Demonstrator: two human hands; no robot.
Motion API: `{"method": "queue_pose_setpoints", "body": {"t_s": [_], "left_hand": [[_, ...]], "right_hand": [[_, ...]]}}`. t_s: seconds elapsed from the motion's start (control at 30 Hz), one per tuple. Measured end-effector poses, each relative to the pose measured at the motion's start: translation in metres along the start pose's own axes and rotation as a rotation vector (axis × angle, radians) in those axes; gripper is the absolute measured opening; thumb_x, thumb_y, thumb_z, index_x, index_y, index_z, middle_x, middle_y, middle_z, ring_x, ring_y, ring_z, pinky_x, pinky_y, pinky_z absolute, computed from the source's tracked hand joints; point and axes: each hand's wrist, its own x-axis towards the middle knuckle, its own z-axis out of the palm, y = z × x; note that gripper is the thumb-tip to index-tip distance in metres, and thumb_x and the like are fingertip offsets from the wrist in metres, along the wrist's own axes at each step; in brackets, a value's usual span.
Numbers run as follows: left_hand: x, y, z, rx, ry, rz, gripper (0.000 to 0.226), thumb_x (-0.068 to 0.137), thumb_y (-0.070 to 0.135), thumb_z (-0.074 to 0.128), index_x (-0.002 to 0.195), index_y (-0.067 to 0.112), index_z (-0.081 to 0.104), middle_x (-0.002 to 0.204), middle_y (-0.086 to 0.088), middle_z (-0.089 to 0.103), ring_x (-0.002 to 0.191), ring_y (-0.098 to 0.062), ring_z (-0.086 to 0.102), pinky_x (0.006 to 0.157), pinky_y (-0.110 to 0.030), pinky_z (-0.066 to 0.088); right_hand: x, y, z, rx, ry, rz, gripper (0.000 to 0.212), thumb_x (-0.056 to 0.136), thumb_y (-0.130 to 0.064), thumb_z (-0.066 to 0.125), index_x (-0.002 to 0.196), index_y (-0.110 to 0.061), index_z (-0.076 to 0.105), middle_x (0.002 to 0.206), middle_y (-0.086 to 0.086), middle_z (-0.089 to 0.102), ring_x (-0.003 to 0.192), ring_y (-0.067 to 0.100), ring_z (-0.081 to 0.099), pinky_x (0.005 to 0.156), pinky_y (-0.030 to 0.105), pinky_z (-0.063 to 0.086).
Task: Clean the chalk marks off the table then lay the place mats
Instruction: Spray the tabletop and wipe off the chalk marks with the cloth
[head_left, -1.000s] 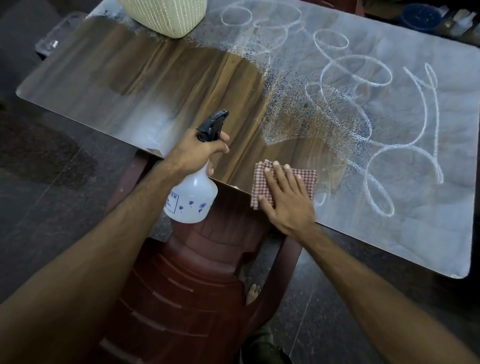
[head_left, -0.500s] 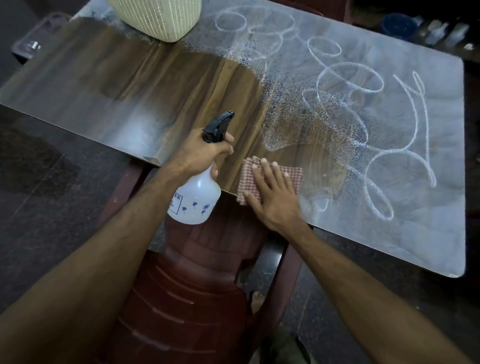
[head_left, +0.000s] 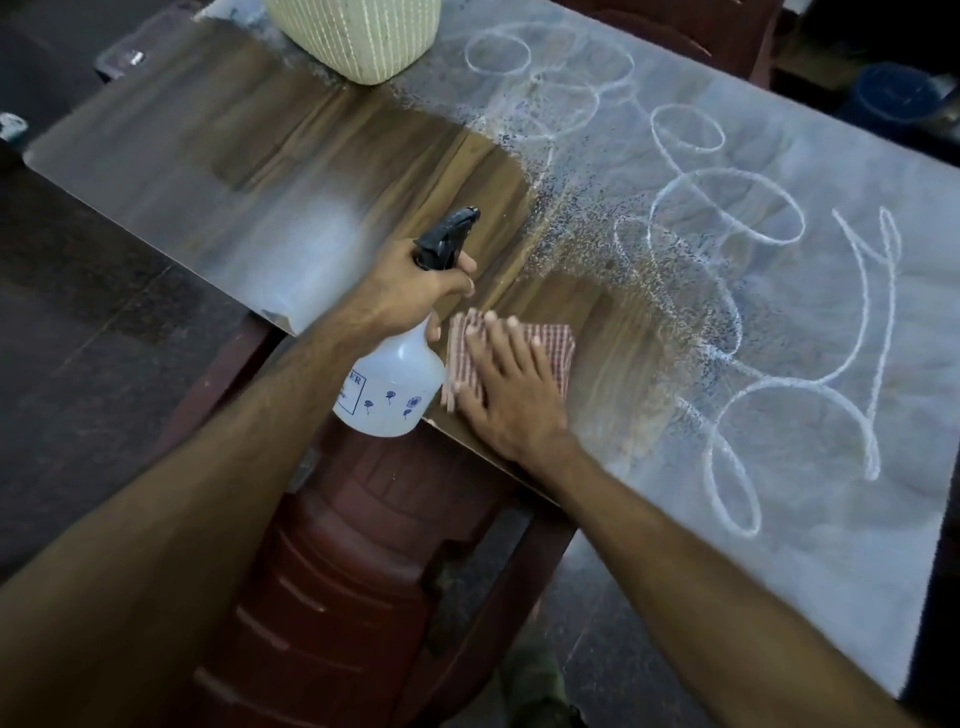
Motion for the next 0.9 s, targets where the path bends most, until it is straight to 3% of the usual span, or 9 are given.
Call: {"method": "queue_pose_setpoints", "body": {"t_s": [0.1,0.3,0.47,0.57,0.67,0.8,0.9], "left_hand": [[0.009,0.005,0.008,-0.010,0.046,-0.014,0.016,0.086,0.010,0.067,0.102,0.008,0.066,0.102,-0.005,0.070,0.035,-0.019,0.050,0.059,-0.029,0.051],[0.022,0.002,0.011,-0.028,0.062,-0.027,0.016,0.085,0.013,0.068,0.101,0.011,0.066,0.104,-0.005,0.070,0.039,-0.023,0.052,0.061,-0.034,0.050],[0.029,0.000,0.010,-0.017,0.097,-0.039,0.016,0.087,0.013,0.066,0.103,0.010,0.065,0.105,-0.005,0.070,0.038,-0.020,0.051,0.059,-0.032,0.051],[0.035,0.003,0.011,-0.006,0.102,-0.042,0.016,0.088,0.012,0.066,0.103,0.009,0.065,0.106,-0.003,0.069,0.037,-0.017,0.051,0.059,-0.031,0.050],[0.041,0.006,0.011,-0.005,0.095,-0.039,0.014,0.088,0.013,0.066,0.102,0.010,0.065,0.106,-0.004,0.069,0.037,-0.017,0.051,0.060,-0.032,0.051],[0.047,0.004,0.010,-0.003,0.087,-0.051,0.016,0.088,0.014,0.066,0.104,0.011,0.065,0.107,-0.003,0.069,0.038,-0.018,0.052,0.071,-0.035,0.056],[0.050,0.000,0.009,-0.003,0.089,-0.053,0.016,0.089,0.014,0.065,0.104,0.012,0.065,0.104,-0.005,0.071,0.038,-0.018,0.052,0.068,-0.033,0.056]], "right_hand": [[-0.036,0.039,0.002,-0.001,-0.020,-0.036,0.071,0.096,-0.063,0.020,0.158,-0.030,0.007,0.165,-0.004,-0.005,0.152,0.018,-0.008,0.122,0.041,-0.001],[0.037,0.156,-0.038,-0.041,0.046,0.274,0.074,0.098,-0.065,0.008,0.158,-0.023,-0.003,0.165,0.007,-0.011,0.151,0.026,-0.010,0.122,0.051,-0.004],[0.110,0.109,-0.042,-0.029,0.048,0.178,0.075,0.096,-0.064,0.008,0.158,-0.023,-0.002,0.165,0.009,-0.010,0.151,0.029,-0.010,0.121,0.050,-0.005],[0.090,0.069,-0.030,-0.057,0.019,-0.019,0.075,0.095,-0.062,0.009,0.158,-0.024,-0.001,0.165,0.007,-0.007,0.152,0.027,-0.007,0.122,0.047,-0.001],[0.039,0.069,-0.021,-0.006,0.018,-0.104,0.071,0.095,-0.063,0.019,0.158,-0.028,0.015,0.166,-0.001,0.005,0.152,0.020,0.001,0.123,0.042,0.005],[0.038,0.136,-0.036,-0.058,0.025,0.049,0.074,0.093,-0.067,0.010,0.158,-0.031,0.003,0.165,0.001,-0.006,0.149,0.018,-0.010,0.120,0.044,-0.007],[0.097,0.175,-0.057,-0.017,0.088,0.239,0.076,0.095,-0.066,0.009,0.158,-0.024,0.002,0.165,0.006,-0.007,0.152,0.025,-0.007,0.121,0.048,-0.006]]}}
